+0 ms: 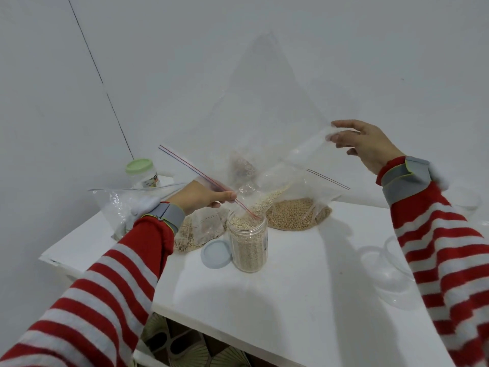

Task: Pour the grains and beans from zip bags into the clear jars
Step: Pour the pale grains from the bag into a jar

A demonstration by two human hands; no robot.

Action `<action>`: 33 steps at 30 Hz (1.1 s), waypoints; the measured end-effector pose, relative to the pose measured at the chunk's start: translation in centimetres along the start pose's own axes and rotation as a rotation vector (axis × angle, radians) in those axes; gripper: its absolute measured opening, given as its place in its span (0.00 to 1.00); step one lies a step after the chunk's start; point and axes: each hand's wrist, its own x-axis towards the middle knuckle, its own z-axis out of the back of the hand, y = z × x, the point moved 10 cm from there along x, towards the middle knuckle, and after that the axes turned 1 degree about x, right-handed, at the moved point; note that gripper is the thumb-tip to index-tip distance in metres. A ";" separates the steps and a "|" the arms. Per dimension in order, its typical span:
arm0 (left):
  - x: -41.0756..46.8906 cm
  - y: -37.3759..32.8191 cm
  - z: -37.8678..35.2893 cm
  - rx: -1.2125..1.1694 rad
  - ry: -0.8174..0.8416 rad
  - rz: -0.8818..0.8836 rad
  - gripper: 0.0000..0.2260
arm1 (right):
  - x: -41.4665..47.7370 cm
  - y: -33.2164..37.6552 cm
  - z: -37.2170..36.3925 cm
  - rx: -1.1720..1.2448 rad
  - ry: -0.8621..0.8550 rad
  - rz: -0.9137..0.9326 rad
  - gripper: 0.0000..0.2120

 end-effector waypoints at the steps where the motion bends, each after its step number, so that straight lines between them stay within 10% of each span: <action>1: 0.0 -0.1 -0.1 -0.001 0.001 -0.003 0.14 | 0.0 -0.3 0.0 0.043 -0.008 -0.008 0.14; 6: -0.2 -0.4 -0.4 -0.022 -0.008 -0.002 0.15 | -0.2 -3.0 -2.8 0.612 0.073 -0.121 0.26; 8: -0.4 -0.5 -0.5 -0.024 0.001 -0.015 0.18 | -1.1 -4.4 -4.7 0.435 0.180 -0.205 0.37; 13: -0.3 0.2 -0.2 0.007 0.004 -0.005 0.25 | -2.5 -6.2 -6.7 -0.018 0.319 -0.256 0.15; 33: -1.6 -1.8 0.4 -0.097 -0.042 -0.045 0.12 | -1.0 -3.5 -5.9 0.072 0.122 -0.117 0.14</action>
